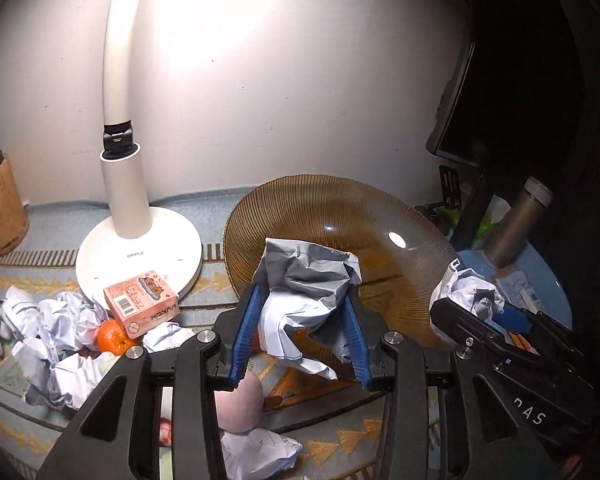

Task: Organize objects
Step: 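Carry both paper balls over the amber glass bowl and open both grippers, then move both grippers back toward the remaining items on the rug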

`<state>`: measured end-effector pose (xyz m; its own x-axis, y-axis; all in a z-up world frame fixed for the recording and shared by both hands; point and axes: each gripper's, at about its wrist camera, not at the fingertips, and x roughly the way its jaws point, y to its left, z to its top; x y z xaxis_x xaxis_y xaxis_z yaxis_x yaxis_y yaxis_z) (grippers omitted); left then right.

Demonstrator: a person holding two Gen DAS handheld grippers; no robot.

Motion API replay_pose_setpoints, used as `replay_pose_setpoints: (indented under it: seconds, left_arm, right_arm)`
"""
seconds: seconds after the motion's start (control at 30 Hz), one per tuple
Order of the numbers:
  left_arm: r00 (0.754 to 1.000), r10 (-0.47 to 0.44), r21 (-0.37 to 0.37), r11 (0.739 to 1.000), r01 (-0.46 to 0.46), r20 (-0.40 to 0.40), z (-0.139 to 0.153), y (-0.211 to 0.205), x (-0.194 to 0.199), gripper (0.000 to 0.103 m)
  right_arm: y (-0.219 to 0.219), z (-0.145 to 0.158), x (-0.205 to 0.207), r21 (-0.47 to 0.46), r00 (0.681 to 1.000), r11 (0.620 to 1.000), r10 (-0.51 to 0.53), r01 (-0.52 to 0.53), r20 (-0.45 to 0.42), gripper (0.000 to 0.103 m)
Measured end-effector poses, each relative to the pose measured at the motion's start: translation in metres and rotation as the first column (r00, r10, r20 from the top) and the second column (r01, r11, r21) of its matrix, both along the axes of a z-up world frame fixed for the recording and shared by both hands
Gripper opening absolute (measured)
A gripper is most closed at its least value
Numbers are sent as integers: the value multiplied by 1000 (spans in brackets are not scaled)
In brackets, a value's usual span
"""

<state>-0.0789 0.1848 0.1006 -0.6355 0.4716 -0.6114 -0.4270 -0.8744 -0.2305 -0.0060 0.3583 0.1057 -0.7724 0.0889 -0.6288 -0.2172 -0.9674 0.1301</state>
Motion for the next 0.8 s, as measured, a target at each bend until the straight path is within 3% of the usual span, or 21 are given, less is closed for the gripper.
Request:
replay_pose_setpoints:
  seconds: [0.03, 0.17, 0.33, 0.57, 0.7, 0.8]
  left_arm:
    - [1000, -7, 8, 1000, 7, 7, -2, 1, -3, 45]
    - [999, -5, 37, 999, 3, 39, -5, 0, -8, 57]
    - [1000, 21, 38, 999, -21, 5, 5, -23, 16, 57]
    - [978, 193, 32, 981, -191, -80, 21, -103, 97, 57]
    - [941, 323, -20, 945, -326, -102, 7, -149, 134, 57]
    - [932, 354, -52, 932, -358, -81, -16, -172, 144, 57]
  right_arm:
    - [3, -1, -2, 9, 1000, 1000, -5, 5, 3, 70]
    - [7, -2, 0, 23, 1000, 1000, -15, 15, -1, 70]
    - [4, 0, 17, 3, 1000, 1000, 10, -10, 3, 70]
    - [-46, -5, 56, -23, 993, 992, 120, -120, -1, 70]
    - [-71, -22, 70, -40, 986, 985, 166, -166, 8, 70]
    - [-82, -35, 72, -90, 980, 977, 197, -196, 8, 70]
